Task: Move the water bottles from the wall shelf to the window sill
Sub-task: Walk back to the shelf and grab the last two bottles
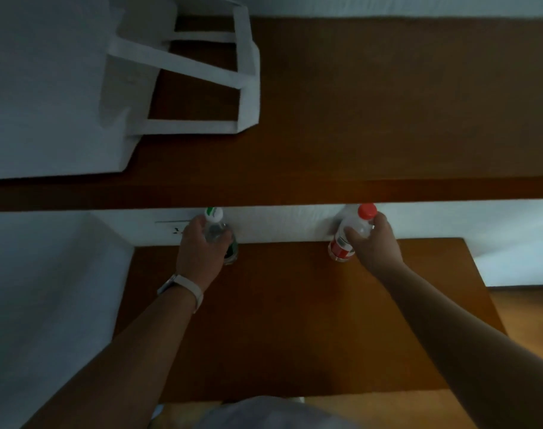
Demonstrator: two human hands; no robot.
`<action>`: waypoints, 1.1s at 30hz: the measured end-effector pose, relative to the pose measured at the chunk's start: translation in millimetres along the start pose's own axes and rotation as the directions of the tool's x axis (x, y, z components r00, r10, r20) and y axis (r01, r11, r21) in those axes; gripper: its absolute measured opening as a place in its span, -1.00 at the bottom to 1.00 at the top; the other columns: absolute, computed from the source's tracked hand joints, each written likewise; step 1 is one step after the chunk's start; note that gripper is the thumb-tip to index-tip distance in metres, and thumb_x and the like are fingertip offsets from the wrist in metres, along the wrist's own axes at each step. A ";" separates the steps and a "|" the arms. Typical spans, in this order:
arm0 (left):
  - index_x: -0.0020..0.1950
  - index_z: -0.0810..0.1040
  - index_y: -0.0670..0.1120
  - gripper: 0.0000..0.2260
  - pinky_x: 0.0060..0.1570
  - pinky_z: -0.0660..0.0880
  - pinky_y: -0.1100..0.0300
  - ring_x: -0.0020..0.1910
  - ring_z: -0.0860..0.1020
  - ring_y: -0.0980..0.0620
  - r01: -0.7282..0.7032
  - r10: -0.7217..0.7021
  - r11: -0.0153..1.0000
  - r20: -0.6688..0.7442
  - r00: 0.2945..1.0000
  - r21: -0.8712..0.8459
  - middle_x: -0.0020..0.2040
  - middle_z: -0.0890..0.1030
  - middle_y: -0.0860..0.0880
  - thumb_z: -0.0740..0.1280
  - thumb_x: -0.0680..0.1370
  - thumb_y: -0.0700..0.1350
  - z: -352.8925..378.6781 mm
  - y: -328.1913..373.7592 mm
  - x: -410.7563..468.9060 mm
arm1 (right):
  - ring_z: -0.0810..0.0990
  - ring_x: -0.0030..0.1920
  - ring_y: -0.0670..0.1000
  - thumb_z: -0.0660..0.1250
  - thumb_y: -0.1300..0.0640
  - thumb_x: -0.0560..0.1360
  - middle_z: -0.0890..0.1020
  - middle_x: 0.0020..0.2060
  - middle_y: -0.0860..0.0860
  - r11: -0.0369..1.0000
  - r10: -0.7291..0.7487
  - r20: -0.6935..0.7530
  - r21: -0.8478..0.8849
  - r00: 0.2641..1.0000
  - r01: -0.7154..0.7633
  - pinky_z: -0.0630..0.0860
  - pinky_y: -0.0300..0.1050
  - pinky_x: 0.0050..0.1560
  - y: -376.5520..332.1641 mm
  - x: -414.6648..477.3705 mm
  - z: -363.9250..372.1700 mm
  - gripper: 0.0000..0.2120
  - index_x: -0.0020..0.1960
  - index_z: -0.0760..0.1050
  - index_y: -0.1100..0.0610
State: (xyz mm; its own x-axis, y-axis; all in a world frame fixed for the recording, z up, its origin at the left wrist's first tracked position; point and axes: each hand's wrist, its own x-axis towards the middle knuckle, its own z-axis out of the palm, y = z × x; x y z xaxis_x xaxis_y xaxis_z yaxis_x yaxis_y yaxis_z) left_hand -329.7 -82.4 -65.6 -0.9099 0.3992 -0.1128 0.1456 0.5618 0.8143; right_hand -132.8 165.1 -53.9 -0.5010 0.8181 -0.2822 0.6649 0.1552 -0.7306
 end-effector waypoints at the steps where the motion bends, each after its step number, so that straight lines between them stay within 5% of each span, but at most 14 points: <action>1: 0.32 0.40 -0.06 -0.58 -0.14 0.39 0.36 0.12 0.46 0.08 0.009 -0.009 1.000 0.010 1.000 -0.002 0.21 0.46 0.01 0.40 0.53 0.03 2.6 -2.4 4.1 | 0.50 0.25 0.19 0.36 -0.13 0.46 0.41 0.34 0.10 1.000 0.015 0.009 -0.008 1.000 -0.015 0.58 0.15 0.07 0.7 3.1 2.5 -0.33 0.46 0.18 0.03; 4: 0.16 0.39 -0.09 -0.66 -0.38 0.44 0.34 -0.18 0.52 0.12 0.068 -0.069 0.997 0.021 0.997 0.029 -0.04 0.45 0.04 0.40 0.53 0.06 7.7 -5.7 9.7 | 0.51 0.21 0.18 0.40 -0.07 0.46 0.43 0.31 0.13 0.997 0.071 0.012 -0.025 0.997 -0.070 0.61 0.12 0.03 3.7 9.8 8.1 -0.38 0.42 0.23 0.06; 7: 0.12 0.37 -0.06 -0.69 -0.45 0.40 0.40 -0.23 0.48 0.18 0.062 -0.062 0.997 0.009 0.998 0.047 -0.04 0.45 0.03 0.40 0.54 0.05 10.9 -7.6 10.3 | 0.56 0.14 0.15 0.41 -0.03 0.47 0.48 0.23 0.11 0.995 0.097 0.005 0.000 0.995 -0.097 0.63 0.07 -0.05 7.2 13.5 11.1 -0.44 0.37 0.26 0.06; 14: 0.28 0.43 0.00 -0.60 0.03 0.48 0.20 0.13 0.52 0.06 -0.031 0.030 0.999 -0.015 0.999 -0.017 0.19 0.53 0.00 0.44 0.51 0.05 11.4 -11.5 -3.6 | 0.56 0.05 0.03 0.41 -0.06 0.45 0.53 0.10 -0.01 0.997 -0.066 0.058 0.038 0.996 0.064 0.44 -0.28 -0.27 12.0 13.0 9.4 -0.45 0.36 0.28 0.02; 18: 0.21 0.45 0.02 -0.66 0.03 0.52 0.15 0.06 0.54 0.08 -0.001 -0.002 0.999 -0.046 0.999 -0.051 0.12 0.55 0.04 0.44 0.50 0.06 10.9 -5.2 -36.5 | 0.54 0.10 0.03 0.46 -0.07 0.43 0.51 0.12 -0.04 0.993 -0.121 0.138 0.029 0.983 0.119 0.53 -0.14 -0.11 16.6 6.9 8.6 -0.38 0.39 0.27 0.00; 21: 0.12 0.43 0.11 -0.73 -0.10 0.45 0.31 -0.02 0.52 0.22 0.029 -0.036 0.997 -0.095 0.995 -0.075 0.01 0.52 0.17 0.44 0.50 0.02 8.7 2.4 -65.0 | 0.55 0.15 0.06 0.47 -0.11 0.40 0.53 0.16 -0.03 0.986 -0.164 0.225 0.061 0.960 0.154 0.57 0.05 0.05 14.1 -1.0 10.2 -0.36 0.38 0.29 -0.03; 25: 0.10 0.46 0.17 -0.69 -0.03 0.54 0.22 0.00 0.55 0.23 0.094 -0.109 0.990 -0.154 0.982 -0.102 0.03 0.57 0.16 0.50 0.45 -0.01 4.6 -1.2 -102.8 | 0.56 0.02 0.00 0.45 -0.02 0.45 0.52 0.08 -0.04 0.970 -0.237 0.320 0.132 0.917 0.204 0.56 -0.09 -0.08 2.6 -16.8 15.9 -0.44 0.36 0.30 0.02; 29: 0.10 0.51 0.11 -0.73 -0.11 0.54 0.25 -0.06 0.57 0.21 0.137 -0.152 0.988 -0.240 0.959 -0.078 -0.02 0.60 0.11 0.48 0.46 -0.01 -3.0 -1.4 -142.8 | 0.57 -0.28 -0.11 0.40 0.11 0.51 0.53 -0.20 -0.11 0.923 -0.383 0.450 0.166 0.807 0.346 0.45 -0.31 -0.33 -12.1 -35.2 18.2 -0.79 -0.03 0.37 -0.06; 33: 0.18 0.52 0.08 -0.61 -0.05 0.57 0.24 0.02 0.60 0.17 0.209 -0.251 0.967 -0.381 0.890 -0.148 0.05 0.63 0.12 0.52 0.41 0.06 -15.6 -6.0 -182.2 | 0.60 -0.23 -0.10 0.46 0.04 0.43 0.54 -0.12 -0.08 0.860 -0.497 0.520 0.187 0.694 0.475 0.52 -0.22 -0.30 -22.4 -49.8 37.8 -0.64 0.10 0.36 -0.03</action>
State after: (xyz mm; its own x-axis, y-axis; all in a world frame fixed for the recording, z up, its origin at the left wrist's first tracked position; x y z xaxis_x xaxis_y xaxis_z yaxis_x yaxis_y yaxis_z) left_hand -170.8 -169.8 -41.0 -0.9943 -0.0617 -0.0875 -0.1068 0.5192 0.8480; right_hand -143.7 99.9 -47.0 -0.9667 0.2028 -0.1563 0.2298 0.4185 -0.8787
